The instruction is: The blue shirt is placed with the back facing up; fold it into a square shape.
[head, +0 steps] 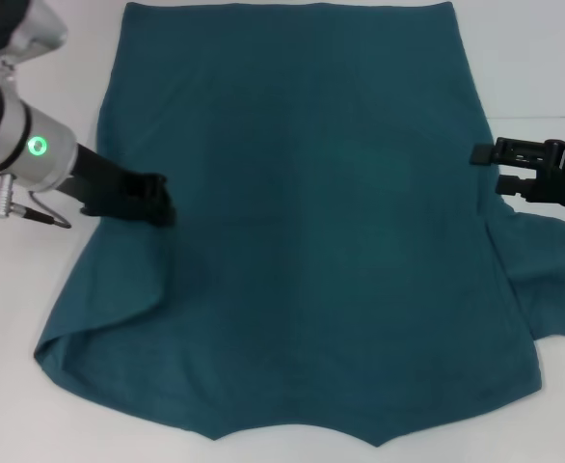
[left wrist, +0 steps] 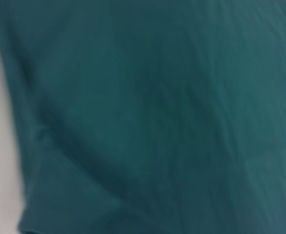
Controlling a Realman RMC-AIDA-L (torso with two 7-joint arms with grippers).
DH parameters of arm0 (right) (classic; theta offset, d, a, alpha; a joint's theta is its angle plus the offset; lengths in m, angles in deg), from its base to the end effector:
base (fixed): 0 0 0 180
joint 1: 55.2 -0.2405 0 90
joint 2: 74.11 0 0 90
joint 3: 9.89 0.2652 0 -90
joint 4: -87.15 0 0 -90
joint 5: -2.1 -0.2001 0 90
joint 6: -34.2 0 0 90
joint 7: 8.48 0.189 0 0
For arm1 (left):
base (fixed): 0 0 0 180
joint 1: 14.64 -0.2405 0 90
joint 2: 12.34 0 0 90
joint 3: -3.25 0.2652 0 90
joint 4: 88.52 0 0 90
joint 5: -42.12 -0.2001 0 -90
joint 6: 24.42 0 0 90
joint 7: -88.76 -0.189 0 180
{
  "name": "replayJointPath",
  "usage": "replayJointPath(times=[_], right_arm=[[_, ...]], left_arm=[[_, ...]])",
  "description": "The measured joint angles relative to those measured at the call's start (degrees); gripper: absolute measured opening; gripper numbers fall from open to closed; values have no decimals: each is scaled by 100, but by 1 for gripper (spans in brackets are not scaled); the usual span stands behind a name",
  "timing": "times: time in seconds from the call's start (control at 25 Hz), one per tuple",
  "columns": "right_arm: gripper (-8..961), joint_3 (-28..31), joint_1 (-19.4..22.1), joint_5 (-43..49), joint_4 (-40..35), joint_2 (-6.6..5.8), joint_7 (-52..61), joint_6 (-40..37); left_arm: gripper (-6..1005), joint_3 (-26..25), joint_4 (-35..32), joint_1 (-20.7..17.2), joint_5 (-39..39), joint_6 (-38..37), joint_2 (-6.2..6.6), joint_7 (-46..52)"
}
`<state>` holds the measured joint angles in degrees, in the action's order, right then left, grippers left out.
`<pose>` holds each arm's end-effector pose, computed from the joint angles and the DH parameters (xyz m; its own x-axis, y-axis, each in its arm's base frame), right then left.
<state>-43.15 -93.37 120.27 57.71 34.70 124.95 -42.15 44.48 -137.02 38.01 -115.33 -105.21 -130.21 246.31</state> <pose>0.2758 0.4202 0.0239 0.0812 -0.8132 -0.5763 -0.9754 -0.1838 0.1219 -0.2190 0.4391 -0.0180 0.2923 0.9300 0.2230 0.9155 -0.2047 -0.3463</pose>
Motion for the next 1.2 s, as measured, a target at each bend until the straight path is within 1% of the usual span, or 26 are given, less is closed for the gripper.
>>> replayJointPath(times=[0.04, 0.12, 0.2, 0.28, 0.32, 0.36, 0.48, 0.52, 0.56, 0.68, 0.76, 0.84, 0.88, 0.96, 1.04, 1.08, 1.12, 1.2], right_arm=[[915, -2, 3, 3, 0, 0, -16, 5], [915, -4, 6, 4, 0, 0, -36, 16], [915, -4, 16, 5, 0, 0, -38, 36], [915, -5, 21, 5, 0, 0, -60, 36], [915, -5, 24, 5, 0, 0, -84, 33], [915, -9, 24, 5, -1, -1, -120, 5], [915, -149, 31, 5, -32, -35, -325, -93], [915, -304, 42, 5, -68, -76, -510, -186], [915, -304, 42, 5, -68, -76, -510, -186], [915, -406, 75, 5, -88, -136, -816, -376], [915, -408, 110, 5, -111, -168, -980, -498], [916, -419, 158, 23, -158, -196, -1032, -608], [916, -421, 181, 61, -201, -211, -1007, -639], [916, -419, 212, 228, -283, -260, -832, -678], [916, -401, 220, 393, -308, -338, -637, -673], [915, -393, 228, 457, -309, -377, -556, -671], [915, -382, 245, 486, -313, -400, -514, -671], [913, -373, 294, 504, -352, -423, -489, -680]], left_arm=[[134, 15, -13, 17, 32, -25, -14, -147], [146, 29, -210, 14, 254, -197, -120, -734], [159, 9, -445, -60, 655, -435, -234, -1310], [171, -31, -604, -166, 958, -525, -268, -1528], [215, -57, -659, -231, 1052, -517, -264, -1525], [260, -98, -675, -284, 1082, -476, -245, -1431], [393, -386, -563, -536, 1303, -414, -102, -1135], [415, -587, -350, -744, 1611, -522, 17, -1126], [437, -587, -350, -744, 1611, -522, 17, -1126], [503, -652, -97, -1151, 2161, -706, 169, -1207], [547, -654, -11, -1441, 2522, -873, 213, -1348], [591, -667, -4, -1718, 2802, -1124, 212, -1543], [639, -681, -8, -1796, 2865, -1244, 207, -1638], [734, -761, -13, -1953, 2943, -1590, 178, -2128], [829, -837, -17, -2074, 2964, -1949, 117, -2933], [854, -846, -18, -2114, 2967, -2065, 81, -3263], [878, -839, -25, -2193, 2971, -2196, -8, -3874], [927, -830, -27, -2292, 2975, -2280, -141, -4689]])
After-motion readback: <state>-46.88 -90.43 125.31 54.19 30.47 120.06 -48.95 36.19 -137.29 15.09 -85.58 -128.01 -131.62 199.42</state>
